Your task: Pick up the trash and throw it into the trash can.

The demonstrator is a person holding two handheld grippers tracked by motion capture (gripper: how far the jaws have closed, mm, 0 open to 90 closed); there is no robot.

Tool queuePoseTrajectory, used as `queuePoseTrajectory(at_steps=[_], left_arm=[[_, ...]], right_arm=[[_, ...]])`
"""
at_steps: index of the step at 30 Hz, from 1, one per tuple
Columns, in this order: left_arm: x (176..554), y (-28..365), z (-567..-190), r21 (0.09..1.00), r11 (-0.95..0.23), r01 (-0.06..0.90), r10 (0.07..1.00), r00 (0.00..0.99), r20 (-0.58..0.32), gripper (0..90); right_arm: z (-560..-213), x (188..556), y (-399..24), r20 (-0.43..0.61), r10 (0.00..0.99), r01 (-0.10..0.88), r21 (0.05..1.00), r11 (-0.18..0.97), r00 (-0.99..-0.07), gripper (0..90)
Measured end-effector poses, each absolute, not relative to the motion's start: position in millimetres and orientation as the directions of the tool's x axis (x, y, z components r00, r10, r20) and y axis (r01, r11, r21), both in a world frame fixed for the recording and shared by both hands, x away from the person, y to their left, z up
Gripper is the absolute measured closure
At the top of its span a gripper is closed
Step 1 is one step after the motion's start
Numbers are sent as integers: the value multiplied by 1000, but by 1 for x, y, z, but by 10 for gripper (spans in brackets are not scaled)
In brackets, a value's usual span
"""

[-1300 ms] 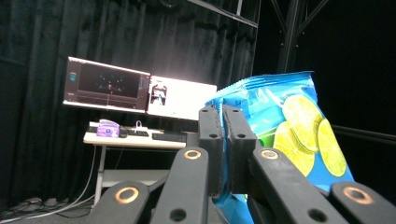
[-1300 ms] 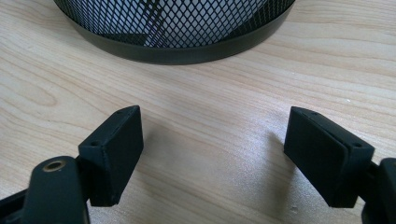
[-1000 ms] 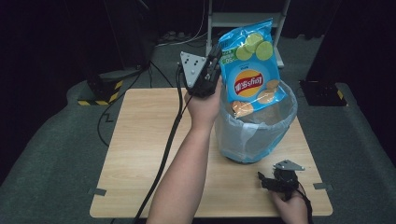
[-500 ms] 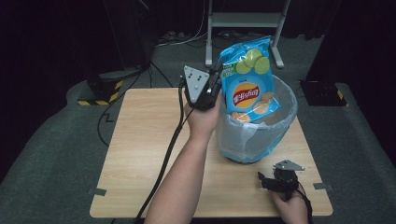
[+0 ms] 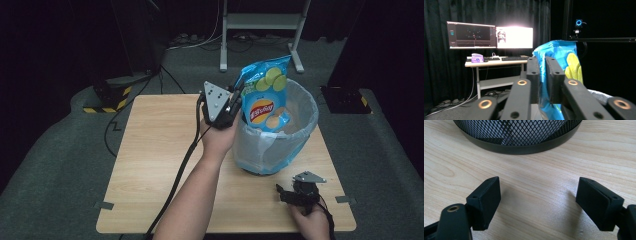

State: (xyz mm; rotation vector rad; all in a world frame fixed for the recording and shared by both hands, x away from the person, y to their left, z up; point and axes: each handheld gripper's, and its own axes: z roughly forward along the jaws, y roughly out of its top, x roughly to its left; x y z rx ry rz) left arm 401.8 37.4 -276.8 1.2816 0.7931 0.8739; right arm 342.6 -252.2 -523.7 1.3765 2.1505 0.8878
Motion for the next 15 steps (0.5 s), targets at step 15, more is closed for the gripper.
queuePoseTrajectory(at_steps=[15], left_arm=[[404, 41, -285, 997, 54, -48, 854, 520, -22, 586]], right_arm=[[-524, 343, -252, -19, 911, 632, 714, 300, -411, 197]])
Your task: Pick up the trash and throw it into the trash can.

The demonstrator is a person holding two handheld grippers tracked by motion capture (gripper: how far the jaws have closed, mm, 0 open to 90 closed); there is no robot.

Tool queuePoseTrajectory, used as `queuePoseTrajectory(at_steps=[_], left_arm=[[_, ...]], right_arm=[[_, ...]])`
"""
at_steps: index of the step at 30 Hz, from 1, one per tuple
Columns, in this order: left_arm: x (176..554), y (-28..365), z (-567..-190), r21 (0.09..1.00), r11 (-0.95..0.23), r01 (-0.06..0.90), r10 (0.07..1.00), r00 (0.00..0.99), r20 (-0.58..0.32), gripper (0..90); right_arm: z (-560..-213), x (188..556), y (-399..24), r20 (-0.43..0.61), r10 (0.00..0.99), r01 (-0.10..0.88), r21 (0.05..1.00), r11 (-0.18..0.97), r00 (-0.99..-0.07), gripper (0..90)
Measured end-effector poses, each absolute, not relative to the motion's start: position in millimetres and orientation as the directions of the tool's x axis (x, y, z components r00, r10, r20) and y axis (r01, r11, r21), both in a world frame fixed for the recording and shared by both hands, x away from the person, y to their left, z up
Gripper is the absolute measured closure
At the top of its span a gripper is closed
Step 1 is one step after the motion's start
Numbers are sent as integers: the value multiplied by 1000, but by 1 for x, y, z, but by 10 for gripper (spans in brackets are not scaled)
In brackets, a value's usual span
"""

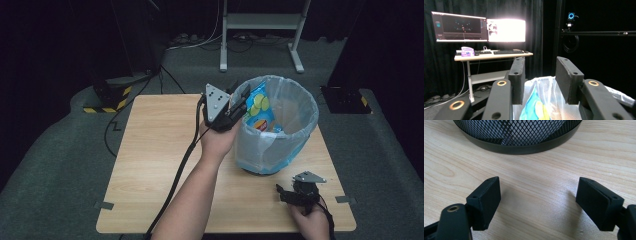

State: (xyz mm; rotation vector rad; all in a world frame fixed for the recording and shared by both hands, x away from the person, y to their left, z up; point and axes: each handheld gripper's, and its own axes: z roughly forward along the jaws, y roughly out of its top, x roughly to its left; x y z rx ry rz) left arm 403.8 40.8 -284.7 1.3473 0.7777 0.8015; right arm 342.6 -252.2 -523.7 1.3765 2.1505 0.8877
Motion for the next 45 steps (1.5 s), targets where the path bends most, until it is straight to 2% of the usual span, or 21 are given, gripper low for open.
queuePoseTrajectory(at_steps=[8, 25, 33, 45], left_arm=[[404, 52, -288, 999, 34, -7, 847, 531, -25, 523], [397, 100, -317, 994, -38, 102, 866, 500, -18, 479], [398, 124, -350, 978, -85, 192, 877, 481, -18, 461], [395, 154, -423, 918, -147, 368, 887, 460, -42, 428]], right_arm=[[-524, 343, -252, -19, 911, 633, 714, 300, -412, 199], [-524, 343, -252, -21, 909, 630, 714, 305, -416, 204], [-524, 343, -252, -21, 909, 629, 715, 305, -417, 204], [-524, 343, -252, -21, 909, 629, 715, 305, -417, 204]])
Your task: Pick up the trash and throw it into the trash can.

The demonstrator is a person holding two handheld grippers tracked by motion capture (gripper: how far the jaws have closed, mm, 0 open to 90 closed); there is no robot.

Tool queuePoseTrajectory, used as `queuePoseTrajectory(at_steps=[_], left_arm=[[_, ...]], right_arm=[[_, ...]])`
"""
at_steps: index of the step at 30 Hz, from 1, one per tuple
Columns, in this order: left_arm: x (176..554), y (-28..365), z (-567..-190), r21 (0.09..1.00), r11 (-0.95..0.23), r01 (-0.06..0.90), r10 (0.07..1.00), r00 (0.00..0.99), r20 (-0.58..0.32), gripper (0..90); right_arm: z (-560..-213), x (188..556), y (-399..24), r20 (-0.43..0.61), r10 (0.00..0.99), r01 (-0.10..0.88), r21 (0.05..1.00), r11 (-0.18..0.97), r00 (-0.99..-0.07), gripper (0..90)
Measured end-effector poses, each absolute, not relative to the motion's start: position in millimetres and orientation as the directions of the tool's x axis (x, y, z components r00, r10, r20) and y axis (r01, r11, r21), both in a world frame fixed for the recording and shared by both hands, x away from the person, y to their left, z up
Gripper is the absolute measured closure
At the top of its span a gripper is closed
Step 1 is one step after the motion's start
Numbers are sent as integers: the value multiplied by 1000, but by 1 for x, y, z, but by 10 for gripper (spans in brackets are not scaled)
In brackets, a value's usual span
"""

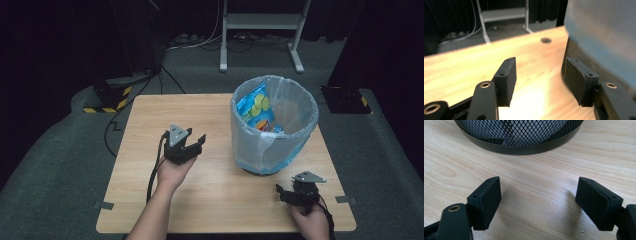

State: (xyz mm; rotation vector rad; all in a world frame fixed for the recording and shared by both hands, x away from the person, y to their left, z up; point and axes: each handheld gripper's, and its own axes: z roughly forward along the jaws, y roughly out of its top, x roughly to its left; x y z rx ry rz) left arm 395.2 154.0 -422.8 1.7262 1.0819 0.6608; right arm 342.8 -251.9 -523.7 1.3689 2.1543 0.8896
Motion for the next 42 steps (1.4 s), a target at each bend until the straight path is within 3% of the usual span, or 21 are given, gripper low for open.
queuePoseTrajectory(at_steps=[21, 29, 42], left_arm=[[351, 216, -521, 736, -226, 638, 923, 381, -47, 378], [318, 231, -528, 750, -232, 619, 938, 348, 2, 324], [319, 230, -528, 750, -217, 625, 943, 333, -5, 320]], right_arm=[[-524, 342, -252, -22, 909, 629, 715, 305, -417, 208], [-524, 342, -252, -22, 909, 629, 715, 305, -417, 208], [-524, 342, -252, -21, 909, 629, 715, 305, -417, 207]])
